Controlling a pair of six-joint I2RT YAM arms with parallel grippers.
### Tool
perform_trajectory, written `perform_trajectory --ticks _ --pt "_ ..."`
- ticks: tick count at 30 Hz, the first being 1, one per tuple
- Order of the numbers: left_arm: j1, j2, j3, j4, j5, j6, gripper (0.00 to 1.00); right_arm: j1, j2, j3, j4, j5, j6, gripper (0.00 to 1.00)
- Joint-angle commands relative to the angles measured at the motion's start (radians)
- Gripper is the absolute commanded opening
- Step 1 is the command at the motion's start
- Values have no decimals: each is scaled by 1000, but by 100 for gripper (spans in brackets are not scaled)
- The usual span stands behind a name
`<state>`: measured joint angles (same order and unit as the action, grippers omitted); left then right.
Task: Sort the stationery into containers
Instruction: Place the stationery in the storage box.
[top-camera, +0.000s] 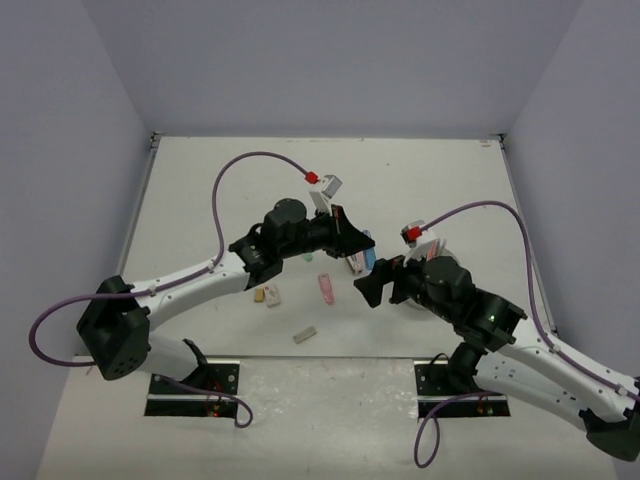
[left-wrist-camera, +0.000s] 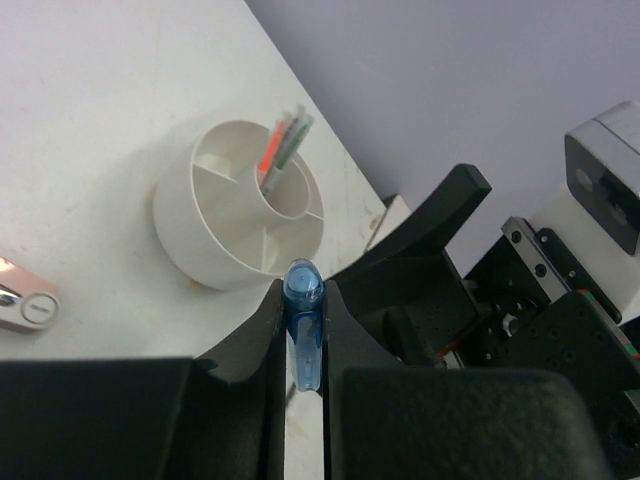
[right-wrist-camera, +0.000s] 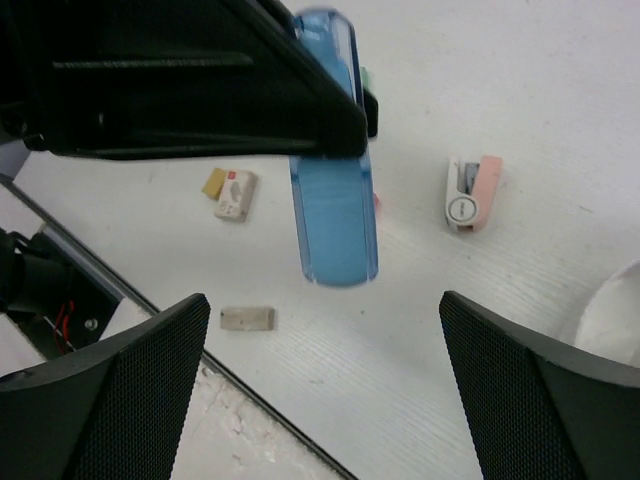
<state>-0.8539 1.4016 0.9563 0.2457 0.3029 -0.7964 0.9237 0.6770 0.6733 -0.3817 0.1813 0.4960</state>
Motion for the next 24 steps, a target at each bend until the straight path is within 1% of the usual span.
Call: perform_trajectory --ticks 1,3,4,5,8,9,11,15,17,19,24 --pt "0 72 97 26 -54 170 0 3 -26 77 -276 220 134 99" --pt "0 115 126 67 -60 188 0 3 -52 122 -380 343 213 99" --pt "-1 128 133 80 -62 184 0 1 -66 138 -430 385 240 99" --pt "-2 145 143 89 -73 170 0 3 -82 157 -526 428 270 99" --pt "-10 220 199 100 -97 136 0 3 -98 229 -684 530 349 99" --pt "-18 232 207 107 -116 129 0 3 -106 262 -721 563 398 99" --pt "-44 260 222 120 -187 115 0 2 -137 293 -752 589 387 99" --pt "-96 309 231 155 -263 61 0 3 -174 344 -809 644 387 99" --pt "-117 324 227 182 -298 51 0 2 -175 358 -817 648 386 99" --pt "-147 351 228 224 -368 55 0 1 -165 364 -821 635 383 99" --pt "-165 443 271 253 -390 30 0 1 -155 348 -810 607 391 99"
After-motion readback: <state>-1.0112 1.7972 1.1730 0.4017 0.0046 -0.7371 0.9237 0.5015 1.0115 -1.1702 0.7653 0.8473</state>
